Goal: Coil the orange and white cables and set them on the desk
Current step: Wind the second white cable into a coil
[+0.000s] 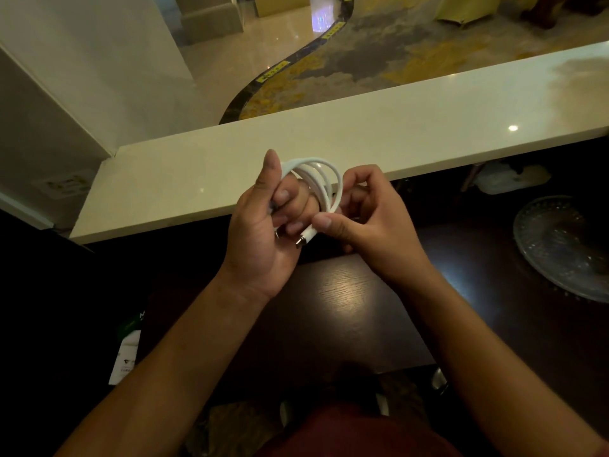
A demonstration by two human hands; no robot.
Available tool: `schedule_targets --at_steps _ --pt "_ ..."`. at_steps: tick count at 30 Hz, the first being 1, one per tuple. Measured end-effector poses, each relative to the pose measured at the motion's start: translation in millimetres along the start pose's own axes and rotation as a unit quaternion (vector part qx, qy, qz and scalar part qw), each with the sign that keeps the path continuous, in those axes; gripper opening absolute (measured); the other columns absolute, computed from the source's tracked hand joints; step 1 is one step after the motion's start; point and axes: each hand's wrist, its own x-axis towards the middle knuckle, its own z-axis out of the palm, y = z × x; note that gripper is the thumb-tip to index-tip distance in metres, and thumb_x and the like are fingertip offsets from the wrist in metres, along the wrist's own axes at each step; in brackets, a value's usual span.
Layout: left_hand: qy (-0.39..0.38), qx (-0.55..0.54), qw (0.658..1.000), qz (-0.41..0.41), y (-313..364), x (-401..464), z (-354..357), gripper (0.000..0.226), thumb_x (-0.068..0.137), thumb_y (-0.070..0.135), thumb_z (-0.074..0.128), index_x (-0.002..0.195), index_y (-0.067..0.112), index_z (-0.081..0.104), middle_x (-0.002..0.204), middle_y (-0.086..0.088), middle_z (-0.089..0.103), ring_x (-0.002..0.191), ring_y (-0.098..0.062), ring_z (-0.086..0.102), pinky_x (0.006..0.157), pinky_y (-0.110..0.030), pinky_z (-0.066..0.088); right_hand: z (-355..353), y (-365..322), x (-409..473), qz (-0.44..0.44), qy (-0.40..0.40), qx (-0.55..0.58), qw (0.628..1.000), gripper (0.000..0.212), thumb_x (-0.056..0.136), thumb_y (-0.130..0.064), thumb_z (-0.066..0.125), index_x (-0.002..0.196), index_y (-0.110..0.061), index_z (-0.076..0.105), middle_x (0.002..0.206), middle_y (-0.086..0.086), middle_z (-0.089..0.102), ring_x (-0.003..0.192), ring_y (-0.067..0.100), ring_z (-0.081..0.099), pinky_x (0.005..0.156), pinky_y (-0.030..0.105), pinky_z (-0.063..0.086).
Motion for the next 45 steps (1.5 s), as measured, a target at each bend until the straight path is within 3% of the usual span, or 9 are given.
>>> schedule_targets --at_steps 3,8,11,19,22,26,34,39,45 --pt "-0.018 -0.027 0.999 -0.018 0 -1 1 0.053 0.105 0.043 0.035 0.059 0.019 0.043 0.046 0.008 0.032 0.045 -0.007 0.032 0.069 -0.029 0.035 -1 3 1 0.032 -0.053 0.008 0.998 0.048 0.083 -0.039 0.072 0.12 -0.012 0.059 0.089 0.006 0.067 0.074 0.015 0.063 0.059 0.034 0.05" --pt "-0.041 -0.025 0.998 -0.051 -2 -1 -3 0.055 0.106 0.045 0.03 0.06 0.018 0.044 0.046 0.006 0.039 0.049 -0.008 0.041 0.073 -0.038 0.04 -8 2 1 0.066 -0.082 0.074 0.992 0.038 0.092 -0.027 0.069 0.115 0.002 0.062 0.085 0.008 0.065 0.067 0.02 0.056 0.06 0.028 0.05" --pt "-0.042 -0.02 0.997 -0.06 -3 -1 -2 0.057 0.099 0.052 0.035 0.053 0.019 0.044 0.042 0.007 0.037 0.045 -0.006 0.04 0.075 -0.033 0.048 -6 1 1 0.096 -0.118 0.114 0.982 0.037 0.085 -0.037 0.079 0.109 -0.01 0.068 0.088 0.012 0.064 0.072 0.025 0.052 0.059 0.026 0.047" --pt "-0.103 -0.034 0.984 -0.144 -8 2 -13 0.074 0.095 0.068 0.025 0.039 0.021 0.032 0.032 0.004 0.034 0.035 -0.011 0.042 0.067 -0.029 0.046 -18 4 2 0.141 -0.183 0.057 0.971 0.049 0.075 -0.036 0.085 0.105 0.0 0.07 0.104 0.041 0.063 0.081 0.03 0.052 0.056 0.025 0.038" --pt "-0.057 -0.046 0.981 -0.178 -6 7 -14 0.079 0.097 0.071 0.02 0.036 0.02 0.022 0.027 0.002 0.028 0.029 -0.012 0.04 0.057 -0.024 0.05 -16 0 0 0.121 -0.157 0.004 0.98 0.024 0.083 -0.02 0.081 0.099 -0.005 0.073 0.09 0.028 0.07 0.063 0.009 0.057 0.052 0.019 0.038" --pt "0.066 0.04 0.98 -0.186 -11 14 -16 0.079 0.101 0.056 0.038 0.034 0.016 0.028 0.03 -0.001 0.023 0.035 -0.016 0.033 0.056 -0.024 0.051 -9 -3 -5 0.116 -0.11 0.048 0.986 0.018 0.088 0.007 0.07 0.104 0.014 0.067 0.079 0.012 0.069 0.047 -0.002 0.06 0.048 0.007 0.043" --pt "0.091 0.126 0.978 -0.139 -24 10 -20 0.073 0.101 0.044 0.047 0.035 0.017 0.032 0.037 -0.004 0.027 0.052 -0.026 0.03 0.065 -0.03 0.046 -14 22 0 0.132 -0.112 0.058 0.983 0.008 0.087 -0.018 0.071 0.079 -0.021 0.073 0.066 -0.005 0.064 0.051 0.006 0.042 0.05 0.023 0.03" --pt "0.084 0.106 0.983 -0.128 -31 -10 -29 0.07 0.097 0.048 0.05 0.036 0.019 0.036 0.041 -0.001 0.038 0.058 -0.018 0.045 0.093 -0.044 0.036 -10 21 -1 0.105 -0.156 0.088 0.978 0.014 0.094 -0.02 0.063 0.094 -0.013 0.074 0.085 0.013 0.073 0.052 0.007 0.044 0.048 0.023 0.025" --pt "0.089 0.174 0.968 -0.155 -20 -15 -30 0.061 0.091 0.061 0.048 0.049 0.018 0.044 0.056 -0.006 0.047 0.062 -0.02 0.047 0.068 -0.035 0.038 -4 34 -4 0.096 0.003 0.021 0.995 0.015 0.092 -0.008 0.064 0.089 0.004 0.055 0.062 0.011 0.054 0.044 0.013 0.045 0.042 0.025 0.034"
